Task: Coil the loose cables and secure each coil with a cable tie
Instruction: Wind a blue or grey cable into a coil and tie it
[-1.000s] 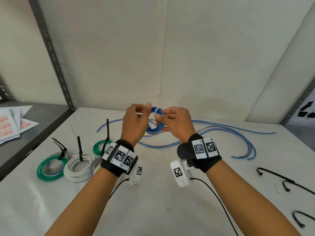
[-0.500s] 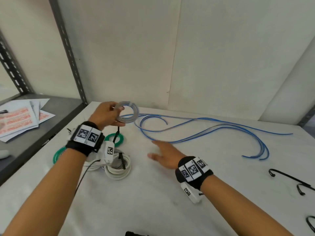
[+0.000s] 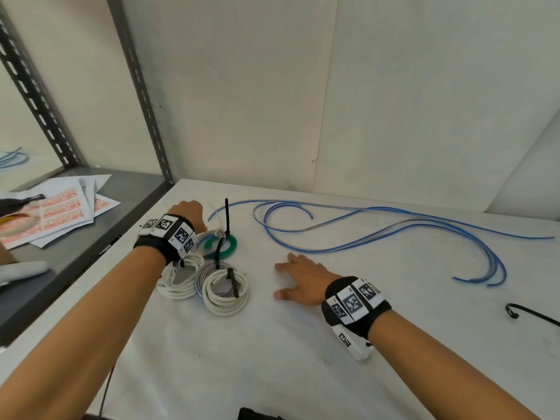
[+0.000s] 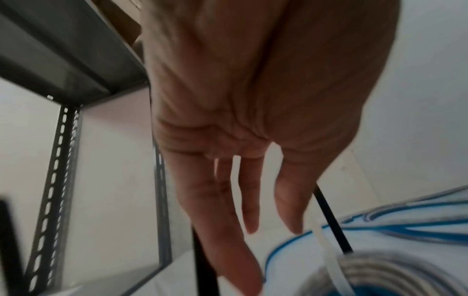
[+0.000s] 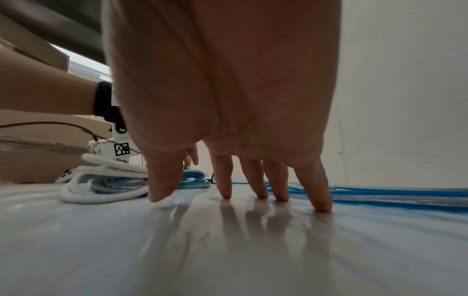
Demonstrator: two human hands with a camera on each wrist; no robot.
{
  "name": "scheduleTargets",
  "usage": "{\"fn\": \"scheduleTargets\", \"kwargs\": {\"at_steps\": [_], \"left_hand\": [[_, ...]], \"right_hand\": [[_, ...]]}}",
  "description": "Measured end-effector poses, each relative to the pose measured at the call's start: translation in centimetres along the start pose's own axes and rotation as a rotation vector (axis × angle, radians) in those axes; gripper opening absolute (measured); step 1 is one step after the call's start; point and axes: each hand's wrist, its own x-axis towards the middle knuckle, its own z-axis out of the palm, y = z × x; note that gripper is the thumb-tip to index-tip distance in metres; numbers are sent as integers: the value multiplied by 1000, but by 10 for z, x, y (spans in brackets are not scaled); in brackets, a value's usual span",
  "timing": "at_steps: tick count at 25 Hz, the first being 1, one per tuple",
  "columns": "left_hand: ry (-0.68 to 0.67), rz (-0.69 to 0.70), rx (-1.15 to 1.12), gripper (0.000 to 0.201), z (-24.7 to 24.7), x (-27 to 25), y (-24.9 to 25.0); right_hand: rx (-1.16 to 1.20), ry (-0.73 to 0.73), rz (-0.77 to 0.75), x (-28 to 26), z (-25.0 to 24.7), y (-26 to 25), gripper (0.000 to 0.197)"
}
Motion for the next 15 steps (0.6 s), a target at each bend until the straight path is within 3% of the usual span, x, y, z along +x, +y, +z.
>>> {"fn": "scheduleTargets", "kwargs": {"at_steps": [2, 6, 8, 10, 12, 15], "left_hand": [[126, 3, 47, 34, -12, -5, 11], [270, 99, -79, 23, -30, -20, 62], [303, 173, -147, 23, -34, -30, 90], [242, 328, -191, 20, -28, -31, 118], [68, 500, -154, 23, -8, -26, 148], [-107, 519, 19, 49, 26, -10, 179]], "right_hand": [[47, 66, -1, 1, -3, 3, 68], [119, 388, 81, 6, -18, 25, 44], [49, 350, 159, 9, -25, 39, 46], [-23, 313, 205, 12, -28, 49, 40], [-46, 350, 223, 15, -29, 54, 28], [-35, 370, 248, 16, -26, 59, 22]]}}
